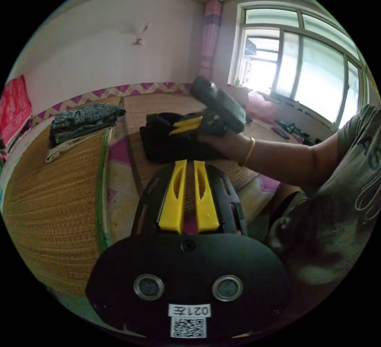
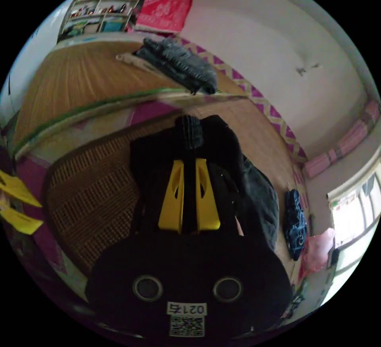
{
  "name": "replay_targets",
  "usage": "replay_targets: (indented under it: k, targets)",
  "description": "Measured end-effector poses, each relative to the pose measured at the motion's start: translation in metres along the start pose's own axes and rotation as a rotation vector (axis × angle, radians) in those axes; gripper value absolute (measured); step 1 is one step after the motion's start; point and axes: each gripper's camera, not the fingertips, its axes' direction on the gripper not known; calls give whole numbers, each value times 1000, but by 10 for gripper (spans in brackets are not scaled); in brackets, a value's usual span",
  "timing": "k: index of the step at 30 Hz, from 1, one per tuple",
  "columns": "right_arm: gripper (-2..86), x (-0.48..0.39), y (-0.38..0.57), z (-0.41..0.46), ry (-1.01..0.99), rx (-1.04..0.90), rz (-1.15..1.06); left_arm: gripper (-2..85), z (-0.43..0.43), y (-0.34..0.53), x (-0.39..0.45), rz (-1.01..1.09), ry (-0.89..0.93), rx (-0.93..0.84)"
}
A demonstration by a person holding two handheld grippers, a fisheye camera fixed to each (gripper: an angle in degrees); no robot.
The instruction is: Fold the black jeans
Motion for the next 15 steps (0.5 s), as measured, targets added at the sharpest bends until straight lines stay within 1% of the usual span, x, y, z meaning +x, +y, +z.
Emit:
replay_targets:
  k: [2, 5, 7, 8, 10, 11, 13, 14, 15]
  targets:
    - [50, 2, -6, -11, -10, 37, 38, 17, -1, -1, -10, -28, -3, 15]
    - [56, -28, -14, 13, -53, -63, -71, 24, 7, -13, -26, -60, 22, 43]
    - [58, -44, -8, 19, 23, -33, -122, 33, 13, -29, -39, -97, 11, 80]
    - [60, -43, -8, 18, 14, -38, -119, 36, 15, -33, -43, -110, 5, 91]
    - [60, -24, -6, 6, -163, -27, -77, 43, 21, -49, -61, -164, 1, 126]
    - [57, -17, -3, 0, -213, -10, -71, 43, 22, -54, -65, -172, 3, 131]
    - [51, 25, 12, -26, -454, 83, -8, 46, 34, -75, -77, -170, 0, 136]
    - [51, 38, 17, -30, -477, 103, 29, 47, 39, -81, -80, -164, -4, 127]
    - [51, 63, 28, -38, -457, 138, 108, 49, 51, -95, -83, -142, -1, 97]
